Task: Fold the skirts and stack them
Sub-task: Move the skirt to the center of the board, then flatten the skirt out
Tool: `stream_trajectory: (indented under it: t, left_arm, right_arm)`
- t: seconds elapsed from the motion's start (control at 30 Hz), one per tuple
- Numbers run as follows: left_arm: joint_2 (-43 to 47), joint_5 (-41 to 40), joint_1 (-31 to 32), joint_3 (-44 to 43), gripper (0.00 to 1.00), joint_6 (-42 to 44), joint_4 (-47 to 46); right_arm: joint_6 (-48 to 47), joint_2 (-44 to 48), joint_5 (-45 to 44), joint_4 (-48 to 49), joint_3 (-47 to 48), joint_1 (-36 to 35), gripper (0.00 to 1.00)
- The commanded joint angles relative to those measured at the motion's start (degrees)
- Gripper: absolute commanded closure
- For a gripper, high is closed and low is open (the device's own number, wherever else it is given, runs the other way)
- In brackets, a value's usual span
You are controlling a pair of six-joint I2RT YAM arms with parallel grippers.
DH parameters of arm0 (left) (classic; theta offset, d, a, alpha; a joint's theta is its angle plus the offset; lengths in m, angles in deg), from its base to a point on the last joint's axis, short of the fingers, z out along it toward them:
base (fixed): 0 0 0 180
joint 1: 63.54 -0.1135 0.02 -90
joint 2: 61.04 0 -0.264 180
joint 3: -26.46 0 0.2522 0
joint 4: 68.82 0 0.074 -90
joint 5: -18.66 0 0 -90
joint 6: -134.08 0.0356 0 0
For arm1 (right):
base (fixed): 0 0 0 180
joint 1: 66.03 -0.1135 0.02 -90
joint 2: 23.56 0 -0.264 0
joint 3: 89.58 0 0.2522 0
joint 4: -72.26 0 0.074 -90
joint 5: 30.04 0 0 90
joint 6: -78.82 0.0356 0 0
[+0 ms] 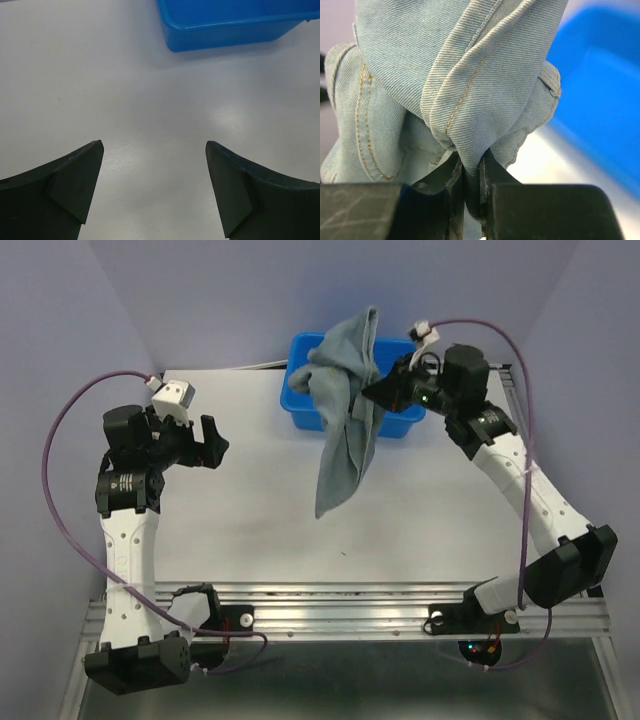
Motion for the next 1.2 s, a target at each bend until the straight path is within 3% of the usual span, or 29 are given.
stream_trajectory:
  t: [0.0,0.17,0.33,0.47,0.57,0.6,0.63,0.7,0.77,0.8,0.93,1.17]
  left_arm:
    - [2.17,6.83,-0.12,2.49,0.05,3.68,-0.39]
    - [4.10,7.09,-0.12,6.09,0.05,11.93,1.98]
    - [4.98,5.95,0.84,10.31,0.06,20.71,4.97]
    - [3.67,2.36,3.21,11.55,0.07,24.51,5.41]
    - [0.61,-1.17,7.43,11.55,0.08,25.31,6.55]
    - [-0.28,-1.08,7.70,11.46,0.09,25.40,6.64]
    - [-0.90,-1.17,10.31,11.55,0.10,25.40,6.38]
    - [-2.57,-2.65,12.61,12.68,0.10,25.13,3.50]
    - [-3.80,-4.07,15.60,13.83,0.10,24.17,0.86]
    - [-5.37,-3.98,15.87,14.35,0.10,23.82,-1.51]
    - [-11.53,1.01,15.96,12.00,0.15,17.41,-8.46]
    - [-20.15,4.54,16.40,4.08,0.17,11.07,-12.43]
  right_arm:
    - [-7.61,2.47,10.26,-2.21,-10.68,-1.73,0.99]
    - [-13.60,-1.47,18.96,-4.33,-21.50,-2.87,0.99]
    - [-15.62,-9.11,26.35,1.89,-28.01,-4.37,0.96]
    - [-18.17,-14.83,21.19,-0.88,-26.00,-4.37,0.90]
    - [-16.08,-11.16,15.12,0.32,-29.67,-4.37,0.85]
    - [-15.45,-9.49,13.72,1.46,-31.43,-4.37,0.80]
    - [-14.93,-6.52,11.44,2.08,-34.05,-4.37,0.59]
    - [-14.49,-4.48,6.27,1.74,-35.48,-4.37,0.47]
    - [-14.66,-2.28,2.30,0.77,-35.66,-4.37,0.41]
    - [-14.48,-1.75,-1.90,0.42,-35.23,-4.37,0.33]
    - [-14.39,-3.31,-9.05,0.68,-30.05,-4.37,0.20]
    - [-10.97,-20.71,-10.74,0.77,-13.62,2.12,0.17]
